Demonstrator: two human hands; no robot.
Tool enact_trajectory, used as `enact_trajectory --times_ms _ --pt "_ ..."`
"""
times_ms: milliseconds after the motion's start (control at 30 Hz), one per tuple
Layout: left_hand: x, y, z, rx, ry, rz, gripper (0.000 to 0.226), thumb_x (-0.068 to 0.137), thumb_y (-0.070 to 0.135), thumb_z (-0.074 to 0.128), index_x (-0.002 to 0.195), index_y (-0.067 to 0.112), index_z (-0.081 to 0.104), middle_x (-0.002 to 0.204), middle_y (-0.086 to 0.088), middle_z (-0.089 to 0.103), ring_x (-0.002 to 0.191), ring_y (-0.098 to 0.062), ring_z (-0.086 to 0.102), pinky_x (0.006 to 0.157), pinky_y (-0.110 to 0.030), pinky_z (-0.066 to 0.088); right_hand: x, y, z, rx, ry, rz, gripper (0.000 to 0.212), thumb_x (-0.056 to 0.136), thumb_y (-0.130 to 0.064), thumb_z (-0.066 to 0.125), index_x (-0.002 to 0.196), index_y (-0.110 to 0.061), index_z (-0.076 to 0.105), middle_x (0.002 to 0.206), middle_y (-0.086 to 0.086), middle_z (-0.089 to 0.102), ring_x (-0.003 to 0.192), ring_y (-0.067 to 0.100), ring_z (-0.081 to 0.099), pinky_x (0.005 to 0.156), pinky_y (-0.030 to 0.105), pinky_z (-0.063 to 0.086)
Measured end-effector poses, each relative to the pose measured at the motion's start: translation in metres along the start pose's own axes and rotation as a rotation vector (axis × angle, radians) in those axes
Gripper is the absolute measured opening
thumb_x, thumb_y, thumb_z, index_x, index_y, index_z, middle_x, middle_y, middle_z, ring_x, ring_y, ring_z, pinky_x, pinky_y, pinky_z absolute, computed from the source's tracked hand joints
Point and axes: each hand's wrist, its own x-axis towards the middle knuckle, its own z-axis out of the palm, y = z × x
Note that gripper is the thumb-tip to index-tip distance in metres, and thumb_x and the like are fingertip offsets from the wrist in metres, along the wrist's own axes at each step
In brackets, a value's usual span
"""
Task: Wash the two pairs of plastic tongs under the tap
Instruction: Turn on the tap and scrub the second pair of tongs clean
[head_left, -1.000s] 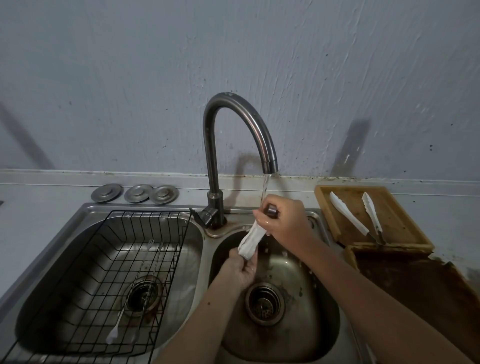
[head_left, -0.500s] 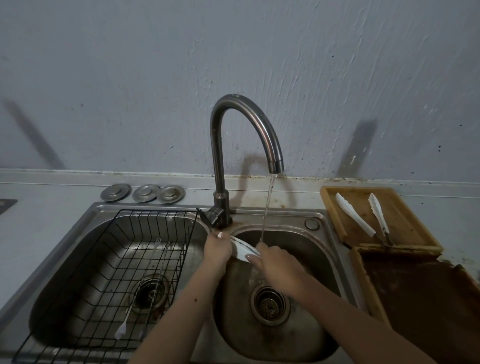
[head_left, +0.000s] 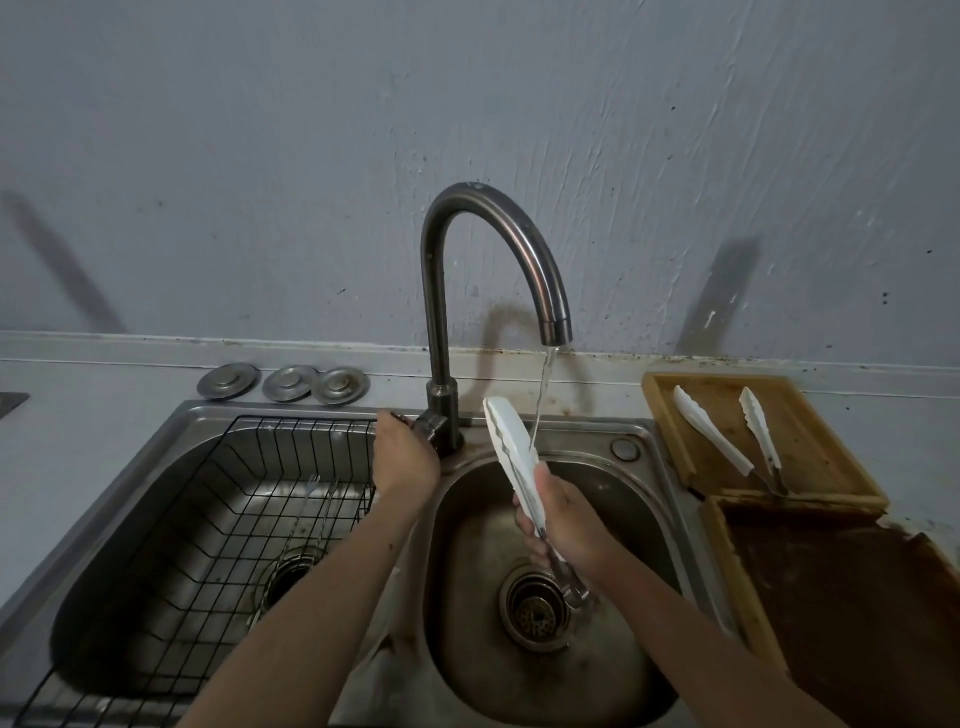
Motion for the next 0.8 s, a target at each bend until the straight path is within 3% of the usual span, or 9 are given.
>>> enact_trajectory --times_ms 100,300,533,567,667,700,800 --pt "0.004 0.006 0.003 0.112 0.013 -0.018 0.022 0.088 0.013 0.051 0.107 0.005 0.044 0.110 -0.017 0.060 0.100 -0.036 0.058 0.087 -0.048 0.047 -0.002 -0.001 -0.006 -0.066 -0.007 -0.025 0.051 0.097 -0.050 0.024 0.081 -0.007 0.048 0.046 -0.005 0.044 0.035 0.012 0.034 0.037 0.022 0.032" --pt "0.015 0.014 0.010 0.322 -0.023 0.013 0.039 0.079 0.008 0.060 0.113 0.007 0.039 0.120 -0.013 0.055 0.113 -0.031 0.053 0.090 -0.044 0.041 -0.006 -0.015 -0.024 -0.283 0.094 -0.150 0.045 0.098 -0.040 0.027 0.079 -0.007 0.051 0.049 -0.004 0.049 0.031 0.005 0.038 0.032 0.019 0.034" --pt "0.016 0.010 0.013 0.309 -0.008 0.029 0.038 0.078 0.007 0.060 0.109 0.008 0.038 0.116 -0.012 0.054 0.108 -0.030 0.054 0.085 -0.043 0.041 -0.005 -0.008 -0.028 -0.352 0.326 -0.300 0.043 0.089 -0.056 0.029 0.075 -0.023 0.052 0.056 -0.004 0.053 0.043 0.002 0.048 0.038 0.015 0.039" --pt "0.016 0.011 0.013 0.308 -0.008 0.033 0.038 0.078 0.007 0.061 0.109 0.008 0.038 0.114 -0.012 0.055 0.106 -0.029 0.054 0.084 -0.042 0.041 -0.003 0.001 -0.029 -0.487 0.302 -0.246 0.039 0.091 -0.052 0.030 0.077 -0.023 0.053 0.061 -0.003 0.057 0.050 0.005 0.054 0.043 0.017 0.043" --pt "0.014 0.010 0.011 0.316 -0.008 0.040 0.042 0.077 0.007 0.063 0.110 0.009 0.037 0.113 -0.011 0.055 0.104 -0.028 0.055 0.084 -0.042 0.042 0.000 0.026 -0.032 -1.190 -0.030 0.244 0.044 0.097 -0.042 0.033 0.098 -0.008 0.060 0.099 0.015 0.067 0.090 0.028 0.063 0.076 0.033 0.047" --pt "0.014 0.010 0.011 0.324 -0.013 0.045 0.042 0.077 0.007 0.063 0.111 0.008 0.037 0.113 -0.011 0.055 0.104 -0.028 0.055 0.084 -0.042 0.042 0.001 0.033 -0.030 -1.317 -0.075 0.329 0.045 0.096 -0.042 0.035 0.101 -0.005 0.061 0.105 0.018 0.065 0.095 0.030 0.061 0.079 0.036 0.045" --pt "0.013 0.010 0.011 0.326 -0.011 0.056 0.038 0.079 0.006 0.061 0.110 0.009 0.038 0.113 -0.011 0.054 0.102 -0.027 0.054 0.083 -0.042 0.043 0.006 0.037 -0.023 -1.303 0.096 0.208 0.035 0.095 -0.042 0.037 0.098 -0.015 0.058 0.092 0.009 0.063 0.079 0.024 0.059 0.064 0.033 0.045"
